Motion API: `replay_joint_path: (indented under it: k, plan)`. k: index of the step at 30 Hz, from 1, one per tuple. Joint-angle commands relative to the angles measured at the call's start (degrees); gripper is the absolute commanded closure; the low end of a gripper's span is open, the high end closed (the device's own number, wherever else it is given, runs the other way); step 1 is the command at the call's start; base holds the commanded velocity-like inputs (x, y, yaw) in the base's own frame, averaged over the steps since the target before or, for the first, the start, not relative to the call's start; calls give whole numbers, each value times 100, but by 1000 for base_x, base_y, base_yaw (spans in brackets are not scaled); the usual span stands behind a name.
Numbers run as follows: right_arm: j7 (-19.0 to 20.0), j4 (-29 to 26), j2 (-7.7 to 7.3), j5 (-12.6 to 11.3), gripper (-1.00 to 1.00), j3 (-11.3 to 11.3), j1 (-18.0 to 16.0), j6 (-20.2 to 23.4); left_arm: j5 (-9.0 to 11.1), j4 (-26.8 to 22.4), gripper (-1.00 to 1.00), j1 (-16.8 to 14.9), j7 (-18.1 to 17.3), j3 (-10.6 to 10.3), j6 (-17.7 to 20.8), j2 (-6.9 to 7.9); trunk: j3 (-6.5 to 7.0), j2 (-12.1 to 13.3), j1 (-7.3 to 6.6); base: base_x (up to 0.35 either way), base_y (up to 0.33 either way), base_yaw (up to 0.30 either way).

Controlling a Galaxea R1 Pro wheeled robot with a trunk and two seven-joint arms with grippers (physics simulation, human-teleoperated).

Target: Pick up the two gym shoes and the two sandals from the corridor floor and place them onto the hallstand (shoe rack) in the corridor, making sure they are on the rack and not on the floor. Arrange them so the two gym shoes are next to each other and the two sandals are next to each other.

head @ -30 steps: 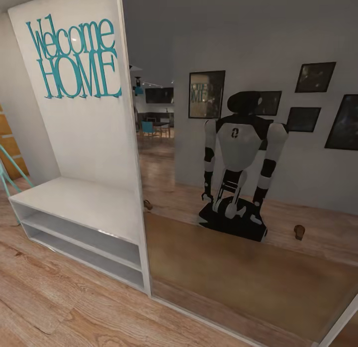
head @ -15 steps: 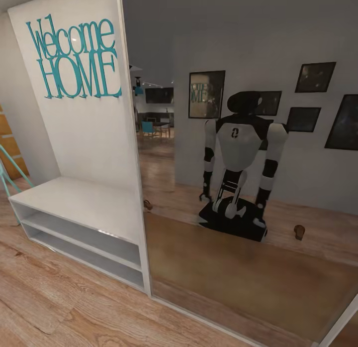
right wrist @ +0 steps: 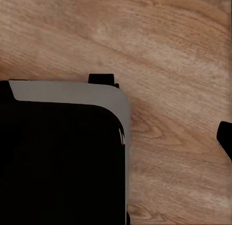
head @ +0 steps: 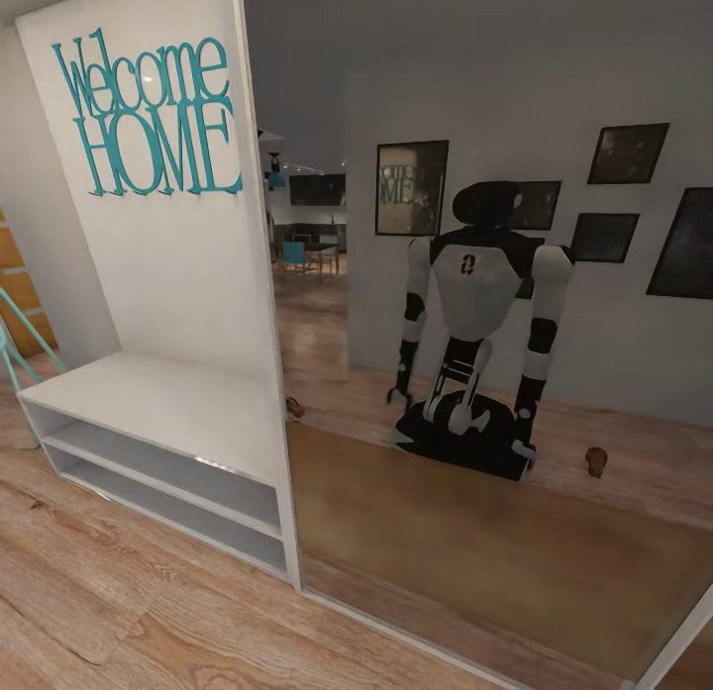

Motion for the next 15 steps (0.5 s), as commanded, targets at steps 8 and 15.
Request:
replay_joint_path:
  k: [8, 15]
  plan:
    - [40, -2049, -3, -7, -100, 0, -7, -461, 10, -723, -100, -258, -44, -6, -711, -6, -6, -3, 0, 0, 0, 0]
    - [57, -2089, 11, 13, -100, 23, -7, -1041, 18, -870, -100, -333, -52, -3, -814, -15, -6, -3, 0, 0, 0, 0]
